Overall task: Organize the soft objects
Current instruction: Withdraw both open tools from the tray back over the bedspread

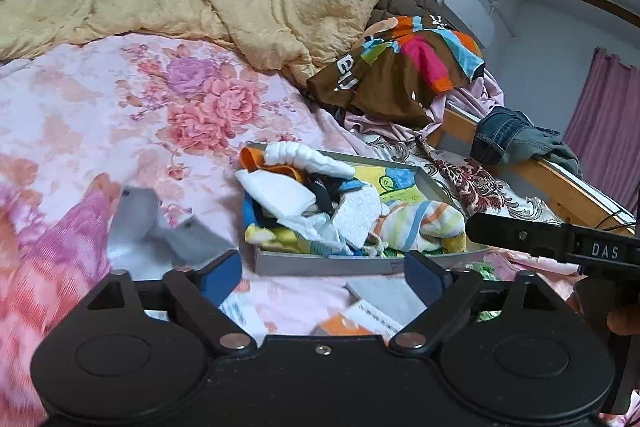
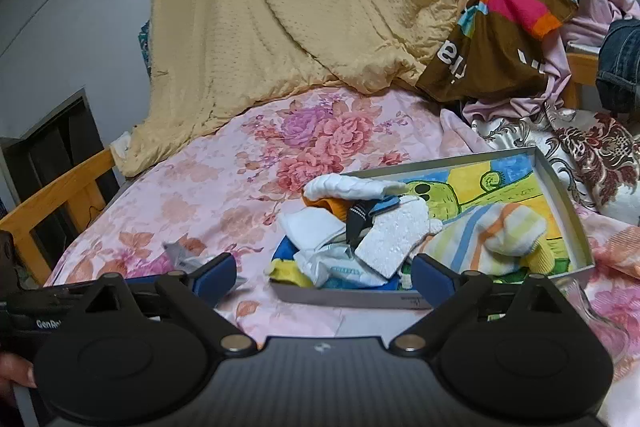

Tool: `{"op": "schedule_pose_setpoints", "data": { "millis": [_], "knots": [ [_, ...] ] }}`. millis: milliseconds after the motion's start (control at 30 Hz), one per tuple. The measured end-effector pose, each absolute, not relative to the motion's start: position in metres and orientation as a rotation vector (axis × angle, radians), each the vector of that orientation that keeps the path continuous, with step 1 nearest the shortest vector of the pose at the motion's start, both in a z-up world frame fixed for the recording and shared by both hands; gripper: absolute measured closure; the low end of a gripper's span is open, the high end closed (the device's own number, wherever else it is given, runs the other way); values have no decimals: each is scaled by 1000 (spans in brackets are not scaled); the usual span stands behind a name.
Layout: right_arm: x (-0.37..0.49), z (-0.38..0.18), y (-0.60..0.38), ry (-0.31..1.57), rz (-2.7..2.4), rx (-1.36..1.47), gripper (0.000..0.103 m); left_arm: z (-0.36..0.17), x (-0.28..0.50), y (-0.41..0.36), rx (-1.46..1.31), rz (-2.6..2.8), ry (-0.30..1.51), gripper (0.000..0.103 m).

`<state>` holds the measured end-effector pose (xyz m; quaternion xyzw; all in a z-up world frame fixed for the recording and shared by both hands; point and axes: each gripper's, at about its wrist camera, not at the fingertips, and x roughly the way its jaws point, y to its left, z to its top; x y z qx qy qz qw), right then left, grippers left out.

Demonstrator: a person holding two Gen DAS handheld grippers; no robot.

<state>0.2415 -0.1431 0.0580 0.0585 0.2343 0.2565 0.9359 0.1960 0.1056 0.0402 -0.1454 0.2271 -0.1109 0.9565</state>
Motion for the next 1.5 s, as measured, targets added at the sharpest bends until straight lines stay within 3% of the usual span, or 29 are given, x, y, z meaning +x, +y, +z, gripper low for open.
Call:
{"op": "schedule_pose_setpoints", "data": {
  "millis": [267, 833, 1500],
  "knots": [
    [193, 54, -161, 461, 525, 94, 1, 48, 145, 87, -277, -167, 453, 1],
    [126, 40, -220, 551, 378, 107, 0, 26, 81, 43, -273, -142, 512, 1],
    [96, 20, -202, 561, 431, 16, 0, 12, 61, 44, -254, -46, 550, 1]
  ]
}}
